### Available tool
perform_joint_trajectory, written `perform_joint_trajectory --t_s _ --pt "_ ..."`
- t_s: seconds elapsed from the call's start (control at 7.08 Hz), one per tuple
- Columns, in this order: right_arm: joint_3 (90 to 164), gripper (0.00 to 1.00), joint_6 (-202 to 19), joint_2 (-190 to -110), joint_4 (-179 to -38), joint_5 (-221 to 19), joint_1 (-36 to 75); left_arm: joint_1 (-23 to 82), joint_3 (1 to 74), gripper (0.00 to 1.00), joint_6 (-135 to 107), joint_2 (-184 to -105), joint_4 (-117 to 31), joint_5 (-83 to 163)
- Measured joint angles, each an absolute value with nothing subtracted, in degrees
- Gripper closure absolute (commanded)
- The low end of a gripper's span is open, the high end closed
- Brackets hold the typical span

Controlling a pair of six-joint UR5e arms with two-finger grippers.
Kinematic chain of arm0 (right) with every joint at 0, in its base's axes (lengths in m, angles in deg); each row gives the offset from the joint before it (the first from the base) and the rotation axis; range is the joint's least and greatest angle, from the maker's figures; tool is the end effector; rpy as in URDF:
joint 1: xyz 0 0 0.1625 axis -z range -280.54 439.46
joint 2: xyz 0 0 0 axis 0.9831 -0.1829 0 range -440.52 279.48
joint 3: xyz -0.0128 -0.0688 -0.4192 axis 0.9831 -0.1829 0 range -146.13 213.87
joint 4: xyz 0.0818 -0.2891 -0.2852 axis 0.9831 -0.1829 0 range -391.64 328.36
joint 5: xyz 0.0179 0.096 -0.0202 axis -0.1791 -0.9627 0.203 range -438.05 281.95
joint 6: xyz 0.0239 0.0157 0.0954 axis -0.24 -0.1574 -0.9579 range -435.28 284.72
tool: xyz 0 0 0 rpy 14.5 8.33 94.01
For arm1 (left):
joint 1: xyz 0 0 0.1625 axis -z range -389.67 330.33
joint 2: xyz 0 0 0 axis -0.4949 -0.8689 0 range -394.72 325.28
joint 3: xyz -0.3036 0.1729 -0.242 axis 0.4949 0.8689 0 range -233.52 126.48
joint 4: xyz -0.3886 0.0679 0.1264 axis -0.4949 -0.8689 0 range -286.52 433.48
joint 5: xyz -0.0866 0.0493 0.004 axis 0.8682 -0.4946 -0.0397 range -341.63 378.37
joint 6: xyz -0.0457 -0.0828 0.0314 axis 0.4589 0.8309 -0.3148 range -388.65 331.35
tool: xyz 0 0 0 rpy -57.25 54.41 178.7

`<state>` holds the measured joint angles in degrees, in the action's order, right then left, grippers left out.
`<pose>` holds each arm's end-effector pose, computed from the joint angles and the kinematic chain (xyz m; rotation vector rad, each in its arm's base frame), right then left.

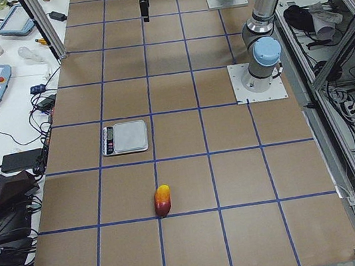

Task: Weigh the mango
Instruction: 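Move the left gripper back and down toward the mango near the robot, then lower the left gripper onto the red-yellow mango and close on it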

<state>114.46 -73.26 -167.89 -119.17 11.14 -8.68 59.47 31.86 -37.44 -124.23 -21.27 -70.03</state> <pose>0.1179 -0.5201 0.5415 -0.0053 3.1277 -0.1185 -0.1287 -0.4894 0.5234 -0.2153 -3.1067 0.0136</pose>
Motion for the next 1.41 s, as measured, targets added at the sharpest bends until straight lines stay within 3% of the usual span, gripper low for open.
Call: perform_joint_trajectory --t_s 0.85,1.41 --pt "114.46 0.00 -73.26 -167.93 -119.17 11.16 -8.69 38.31 31.69 0.00 -84.46 -121.81 -28.16 -76.33" --pt "114.47 0.00 -73.26 -167.90 -119.19 11.16 -8.69 16.84 31.26 0.00 -120.86 -127.06 -21.40 -78.49"
